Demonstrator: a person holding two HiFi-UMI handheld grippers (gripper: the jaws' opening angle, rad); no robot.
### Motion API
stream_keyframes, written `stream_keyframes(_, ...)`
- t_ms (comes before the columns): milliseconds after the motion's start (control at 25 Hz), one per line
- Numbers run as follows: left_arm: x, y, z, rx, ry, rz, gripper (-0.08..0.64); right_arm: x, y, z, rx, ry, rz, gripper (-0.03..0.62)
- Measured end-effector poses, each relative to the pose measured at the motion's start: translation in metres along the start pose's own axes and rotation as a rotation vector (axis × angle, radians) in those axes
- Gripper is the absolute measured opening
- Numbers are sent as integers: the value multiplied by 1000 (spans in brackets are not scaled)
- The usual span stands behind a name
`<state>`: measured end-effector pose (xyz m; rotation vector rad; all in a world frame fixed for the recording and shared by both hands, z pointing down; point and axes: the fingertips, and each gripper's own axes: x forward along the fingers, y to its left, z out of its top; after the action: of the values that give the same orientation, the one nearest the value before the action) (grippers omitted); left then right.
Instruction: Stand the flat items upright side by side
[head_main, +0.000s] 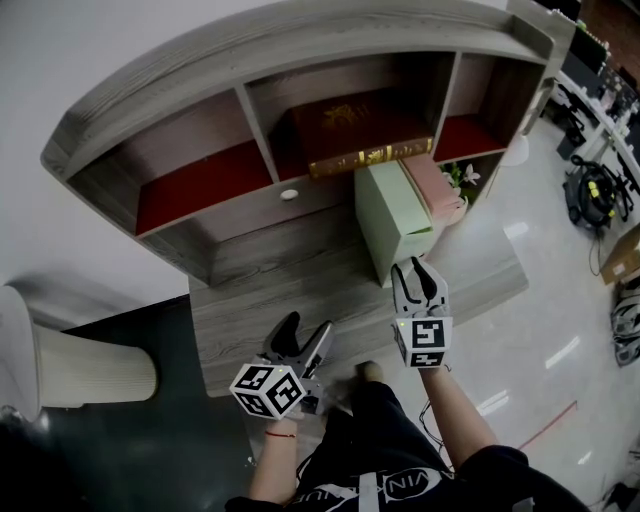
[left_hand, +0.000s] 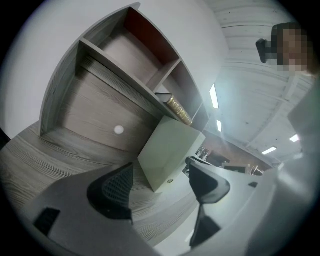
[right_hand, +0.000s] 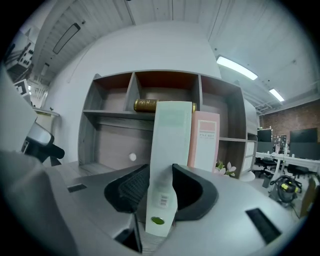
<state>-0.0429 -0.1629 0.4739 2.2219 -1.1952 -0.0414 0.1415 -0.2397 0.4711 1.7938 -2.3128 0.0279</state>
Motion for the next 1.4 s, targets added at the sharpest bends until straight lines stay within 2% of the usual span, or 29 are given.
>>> stream_keyframes(920, -16, 13, -1, -18, -19, 49, 347, 26, -12, 5, 34, 21, 9, 140)
stream_keyframes(1400, -36, 28, 5, 28, -56, 108, 347, 13, -2, 15, 27, -14, 64, 128)
